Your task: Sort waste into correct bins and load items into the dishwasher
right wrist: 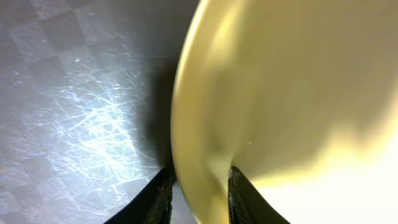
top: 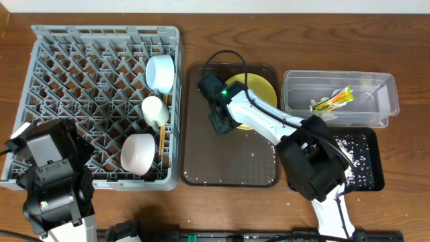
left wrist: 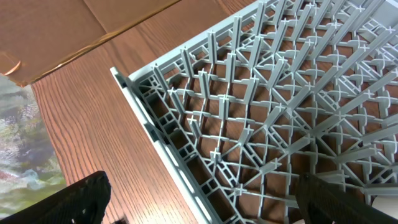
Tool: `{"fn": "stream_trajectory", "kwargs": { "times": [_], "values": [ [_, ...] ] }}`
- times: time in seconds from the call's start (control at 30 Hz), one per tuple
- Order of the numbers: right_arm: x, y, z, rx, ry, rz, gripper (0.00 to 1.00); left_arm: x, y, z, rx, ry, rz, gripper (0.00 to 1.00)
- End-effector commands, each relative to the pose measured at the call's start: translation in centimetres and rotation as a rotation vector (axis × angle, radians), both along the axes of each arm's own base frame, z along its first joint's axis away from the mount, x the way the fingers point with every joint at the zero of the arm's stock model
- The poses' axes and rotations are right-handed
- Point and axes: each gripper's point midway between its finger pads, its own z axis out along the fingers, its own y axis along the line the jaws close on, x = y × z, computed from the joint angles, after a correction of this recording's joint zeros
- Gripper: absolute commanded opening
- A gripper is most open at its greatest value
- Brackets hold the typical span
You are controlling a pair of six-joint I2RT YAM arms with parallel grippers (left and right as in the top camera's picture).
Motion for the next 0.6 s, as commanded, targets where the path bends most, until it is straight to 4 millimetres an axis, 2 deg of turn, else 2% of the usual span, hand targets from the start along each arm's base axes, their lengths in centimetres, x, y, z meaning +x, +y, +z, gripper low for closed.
{"fn": "stream_trajectory", "kwargs": {
  "times": [0.0,0.1,0.13,0.4,0.57],
  "values": [
    [-2.9,-1.5,-3.7,-0.068,0.119,-0.017,0.22,-0.2,0.2,0.6,0.01,-0.015,0.019,0.96],
    [-2.8,-2.1,-3.6,-0.1,0.11,-0.019,0.05,-0.2,0.3,0.6,0.01,-0.015,0.02,0.96],
    [-2.9,-2.2,-3.6,-0.103,0.111,-0.018,0.04,-0.2,0.3,0.6,0.01,-0.015,0.02,0.96],
    [-2.8,-1.8,-3.6,-0.089,0.109,-0.018,0.03,-0.2,0.2,0.6,0.01,-0.015,0.019,0.96],
    [-3.5,-0.2,-3.7,-0.016,0.146,-0.006,0.01,-0.2,0.2,0.6,0.01,-0.015,0.019,0.96]
  ]
}}
